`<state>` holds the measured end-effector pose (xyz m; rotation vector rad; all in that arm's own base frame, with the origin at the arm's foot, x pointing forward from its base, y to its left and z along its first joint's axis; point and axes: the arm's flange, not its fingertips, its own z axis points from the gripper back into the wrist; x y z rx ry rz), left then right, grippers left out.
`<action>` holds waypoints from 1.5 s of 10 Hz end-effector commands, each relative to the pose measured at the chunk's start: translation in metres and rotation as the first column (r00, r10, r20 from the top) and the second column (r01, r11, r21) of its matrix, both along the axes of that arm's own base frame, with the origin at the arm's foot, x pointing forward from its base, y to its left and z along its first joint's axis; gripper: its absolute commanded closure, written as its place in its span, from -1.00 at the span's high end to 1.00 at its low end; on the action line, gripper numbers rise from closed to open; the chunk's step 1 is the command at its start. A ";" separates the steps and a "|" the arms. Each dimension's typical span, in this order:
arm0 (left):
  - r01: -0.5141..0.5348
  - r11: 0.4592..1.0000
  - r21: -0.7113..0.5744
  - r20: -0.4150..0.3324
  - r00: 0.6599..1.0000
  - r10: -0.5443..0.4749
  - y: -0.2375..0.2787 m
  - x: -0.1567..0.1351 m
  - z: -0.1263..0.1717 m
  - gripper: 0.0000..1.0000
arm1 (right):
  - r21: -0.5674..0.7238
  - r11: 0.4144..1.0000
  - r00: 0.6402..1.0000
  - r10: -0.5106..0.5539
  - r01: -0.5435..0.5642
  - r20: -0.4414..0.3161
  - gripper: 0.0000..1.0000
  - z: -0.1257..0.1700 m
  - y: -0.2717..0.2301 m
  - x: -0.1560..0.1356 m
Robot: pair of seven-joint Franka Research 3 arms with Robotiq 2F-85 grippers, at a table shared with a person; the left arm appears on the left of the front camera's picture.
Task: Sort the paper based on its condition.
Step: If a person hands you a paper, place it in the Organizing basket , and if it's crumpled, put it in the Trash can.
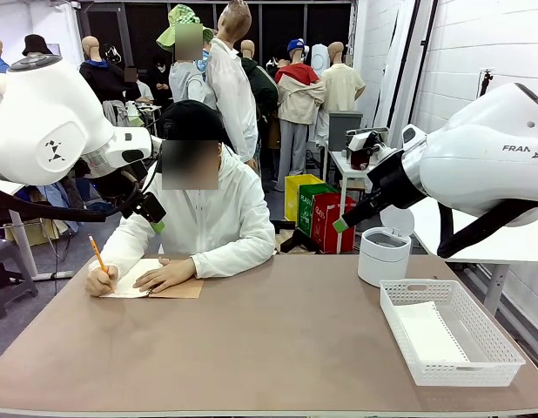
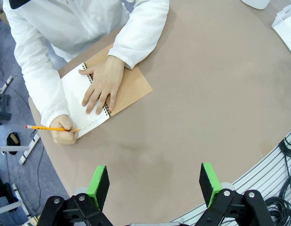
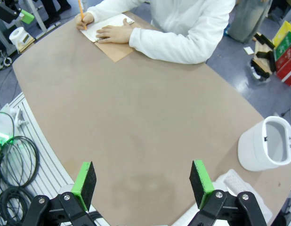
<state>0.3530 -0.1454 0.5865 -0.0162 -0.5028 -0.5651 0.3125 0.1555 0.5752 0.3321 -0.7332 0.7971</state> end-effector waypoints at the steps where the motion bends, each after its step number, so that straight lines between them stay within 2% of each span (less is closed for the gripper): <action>1: 0.001 1.000 -0.007 0.004 1.000 -0.001 0.001 0.000 0.001 1.00 | -0.004 1.000 1.000 -0.003 0.003 0.000 1.00 -0.001 0.000 -0.001; 15: 0.001 1.000 -0.007 0.004 1.000 -0.001 0.001 0.000 0.001 1.00 | -0.004 1.000 1.000 -0.003 0.003 0.000 1.00 -0.001 0.000 -0.001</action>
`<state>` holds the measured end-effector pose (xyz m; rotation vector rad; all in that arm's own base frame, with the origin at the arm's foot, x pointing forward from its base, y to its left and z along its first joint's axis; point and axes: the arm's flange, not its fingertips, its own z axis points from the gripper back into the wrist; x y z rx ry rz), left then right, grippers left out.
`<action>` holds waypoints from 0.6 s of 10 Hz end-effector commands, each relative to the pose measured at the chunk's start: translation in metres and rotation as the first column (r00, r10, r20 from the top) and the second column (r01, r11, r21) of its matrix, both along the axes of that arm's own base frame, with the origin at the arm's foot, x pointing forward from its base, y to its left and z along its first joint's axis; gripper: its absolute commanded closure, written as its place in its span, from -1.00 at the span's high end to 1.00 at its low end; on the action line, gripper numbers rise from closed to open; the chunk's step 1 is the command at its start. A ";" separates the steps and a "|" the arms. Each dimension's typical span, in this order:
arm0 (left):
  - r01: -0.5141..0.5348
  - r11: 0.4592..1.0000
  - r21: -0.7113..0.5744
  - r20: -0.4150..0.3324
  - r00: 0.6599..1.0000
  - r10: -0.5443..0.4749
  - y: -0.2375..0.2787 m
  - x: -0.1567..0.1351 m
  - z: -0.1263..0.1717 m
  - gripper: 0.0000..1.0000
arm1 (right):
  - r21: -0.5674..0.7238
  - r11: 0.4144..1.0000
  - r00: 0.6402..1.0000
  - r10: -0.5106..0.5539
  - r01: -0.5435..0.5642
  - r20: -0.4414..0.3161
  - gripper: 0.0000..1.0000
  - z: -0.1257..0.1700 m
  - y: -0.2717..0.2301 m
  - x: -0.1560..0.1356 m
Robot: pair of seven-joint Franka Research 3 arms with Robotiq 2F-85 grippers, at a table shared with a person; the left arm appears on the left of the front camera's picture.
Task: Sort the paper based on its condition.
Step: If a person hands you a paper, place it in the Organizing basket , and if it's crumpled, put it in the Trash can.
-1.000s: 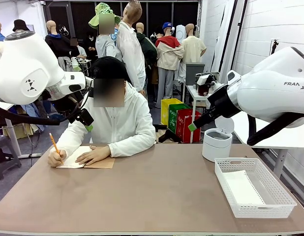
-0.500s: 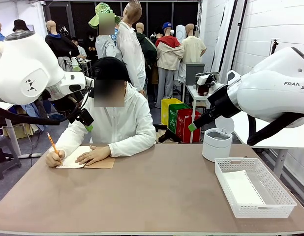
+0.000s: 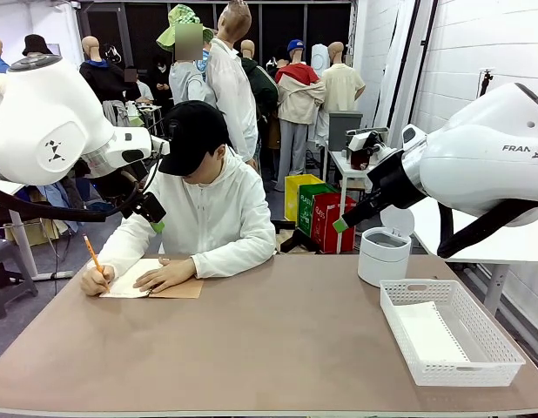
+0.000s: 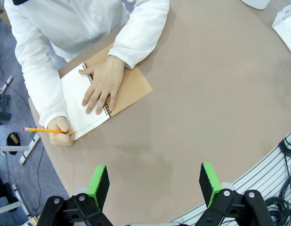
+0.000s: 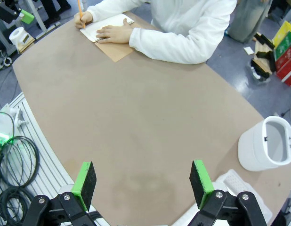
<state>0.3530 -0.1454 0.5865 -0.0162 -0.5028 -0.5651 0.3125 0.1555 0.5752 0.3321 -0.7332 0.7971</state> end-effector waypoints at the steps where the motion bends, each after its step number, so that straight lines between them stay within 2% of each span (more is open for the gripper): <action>1: 0.001 1.000 -0.007 0.004 1.000 -0.001 0.001 0.000 0.001 1.00 | -0.004 1.000 1.000 -0.003 0.003 0.000 1.00 -0.001 0.000 -0.001; 6: 0.001 1.000 -0.007 0.004 1.000 -0.001 0.001 0.000 0.001 1.00 | -0.004 1.000 1.000 -0.003 0.003 0.000 1.00 -0.001 0.000 -0.001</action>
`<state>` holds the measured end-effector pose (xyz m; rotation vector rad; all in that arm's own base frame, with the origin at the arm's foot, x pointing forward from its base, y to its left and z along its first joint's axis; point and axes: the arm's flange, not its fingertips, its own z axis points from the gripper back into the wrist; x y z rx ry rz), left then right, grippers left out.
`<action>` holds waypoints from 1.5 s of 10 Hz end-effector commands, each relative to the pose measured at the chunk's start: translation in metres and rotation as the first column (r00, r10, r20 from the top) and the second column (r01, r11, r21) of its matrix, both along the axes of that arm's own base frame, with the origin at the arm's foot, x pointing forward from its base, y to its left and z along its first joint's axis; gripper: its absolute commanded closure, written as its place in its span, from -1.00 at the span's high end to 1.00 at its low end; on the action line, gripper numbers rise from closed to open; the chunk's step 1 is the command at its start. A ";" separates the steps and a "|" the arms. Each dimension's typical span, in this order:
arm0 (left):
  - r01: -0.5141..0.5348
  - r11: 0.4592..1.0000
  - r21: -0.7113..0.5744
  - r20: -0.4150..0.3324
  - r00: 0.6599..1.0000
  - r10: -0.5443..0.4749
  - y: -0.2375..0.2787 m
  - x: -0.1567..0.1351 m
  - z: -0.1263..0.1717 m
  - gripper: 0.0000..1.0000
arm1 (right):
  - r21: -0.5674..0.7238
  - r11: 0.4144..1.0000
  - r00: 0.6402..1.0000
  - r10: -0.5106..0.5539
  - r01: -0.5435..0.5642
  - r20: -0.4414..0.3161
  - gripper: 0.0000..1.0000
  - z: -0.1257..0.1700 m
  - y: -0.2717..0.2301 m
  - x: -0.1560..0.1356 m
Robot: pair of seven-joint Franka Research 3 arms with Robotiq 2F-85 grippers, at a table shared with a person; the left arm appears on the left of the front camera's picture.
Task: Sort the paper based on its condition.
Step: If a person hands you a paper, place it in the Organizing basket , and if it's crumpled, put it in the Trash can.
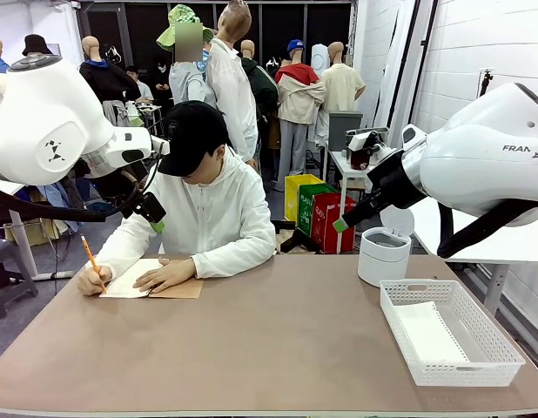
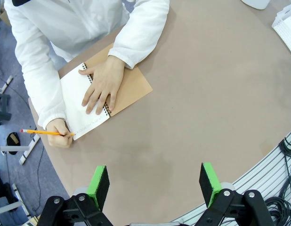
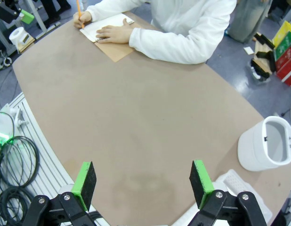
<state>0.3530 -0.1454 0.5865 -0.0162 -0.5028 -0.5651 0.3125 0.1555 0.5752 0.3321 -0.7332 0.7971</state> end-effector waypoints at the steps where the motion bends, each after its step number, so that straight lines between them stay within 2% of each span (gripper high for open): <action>1: 0.001 1.000 -0.007 0.004 1.000 -0.001 0.001 0.000 0.001 1.00 | -0.004 1.000 1.000 -0.003 0.003 0.000 1.00 -0.001 0.000 -0.001; 15: 0.001 1.000 -0.007 0.004 1.000 -0.001 0.001 0.000 0.001 1.00 | -0.004 1.000 1.000 -0.003 0.003 0.000 1.00 -0.001 0.000 -0.001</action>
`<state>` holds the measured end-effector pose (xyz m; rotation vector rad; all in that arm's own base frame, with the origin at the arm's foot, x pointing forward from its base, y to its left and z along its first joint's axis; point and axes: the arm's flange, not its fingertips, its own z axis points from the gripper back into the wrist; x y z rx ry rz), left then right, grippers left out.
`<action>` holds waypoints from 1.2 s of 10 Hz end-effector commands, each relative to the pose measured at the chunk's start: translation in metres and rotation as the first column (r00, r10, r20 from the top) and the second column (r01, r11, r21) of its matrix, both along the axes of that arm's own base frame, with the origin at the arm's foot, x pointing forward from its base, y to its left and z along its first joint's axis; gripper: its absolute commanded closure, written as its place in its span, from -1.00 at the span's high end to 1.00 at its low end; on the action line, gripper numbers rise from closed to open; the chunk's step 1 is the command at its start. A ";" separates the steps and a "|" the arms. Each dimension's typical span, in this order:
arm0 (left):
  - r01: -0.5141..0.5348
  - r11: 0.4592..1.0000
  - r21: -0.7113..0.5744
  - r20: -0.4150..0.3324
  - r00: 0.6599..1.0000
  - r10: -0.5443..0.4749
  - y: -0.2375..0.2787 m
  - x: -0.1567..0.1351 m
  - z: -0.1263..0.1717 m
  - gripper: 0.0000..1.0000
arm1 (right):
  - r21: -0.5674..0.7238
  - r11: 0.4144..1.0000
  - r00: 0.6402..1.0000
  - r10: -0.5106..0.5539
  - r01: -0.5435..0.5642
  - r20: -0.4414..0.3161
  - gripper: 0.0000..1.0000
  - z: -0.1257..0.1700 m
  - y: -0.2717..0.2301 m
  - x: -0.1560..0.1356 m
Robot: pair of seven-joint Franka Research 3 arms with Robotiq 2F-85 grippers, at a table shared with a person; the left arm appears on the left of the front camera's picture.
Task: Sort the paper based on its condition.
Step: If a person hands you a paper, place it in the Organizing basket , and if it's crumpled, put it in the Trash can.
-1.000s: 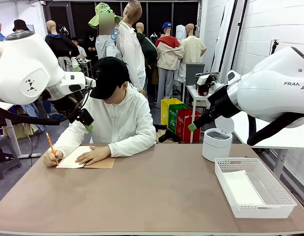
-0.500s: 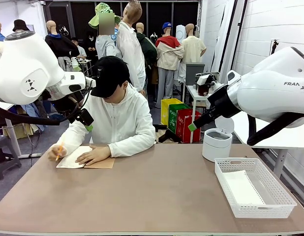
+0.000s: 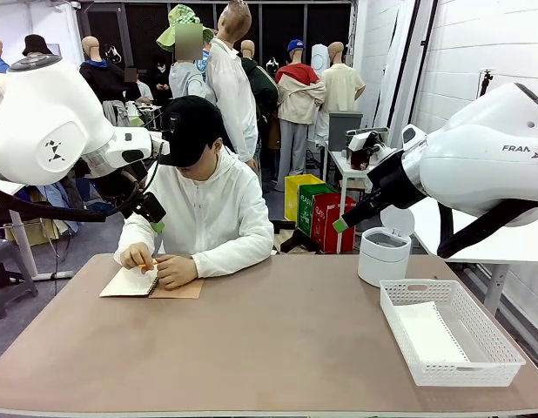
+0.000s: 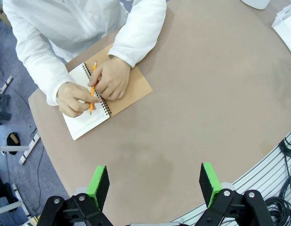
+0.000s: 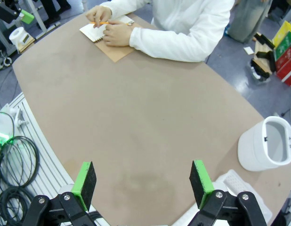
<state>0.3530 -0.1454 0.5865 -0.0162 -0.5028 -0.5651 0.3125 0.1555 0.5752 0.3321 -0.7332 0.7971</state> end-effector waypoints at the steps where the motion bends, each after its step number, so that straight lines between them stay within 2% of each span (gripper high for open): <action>1: 0.001 1.000 -0.007 0.004 1.000 -0.001 0.001 0.000 0.001 1.00 | -0.004 1.000 1.000 -0.003 0.003 0.000 1.00 -0.001 0.000 -0.001; 12: 0.001 1.000 -0.007 0.004 1.000 -0.001 0.001 0.000 0.001 1.00 | -0.004 1.000 1.000 -0.003 0.003 0.000 1.00 -0.001 0.000 -0.001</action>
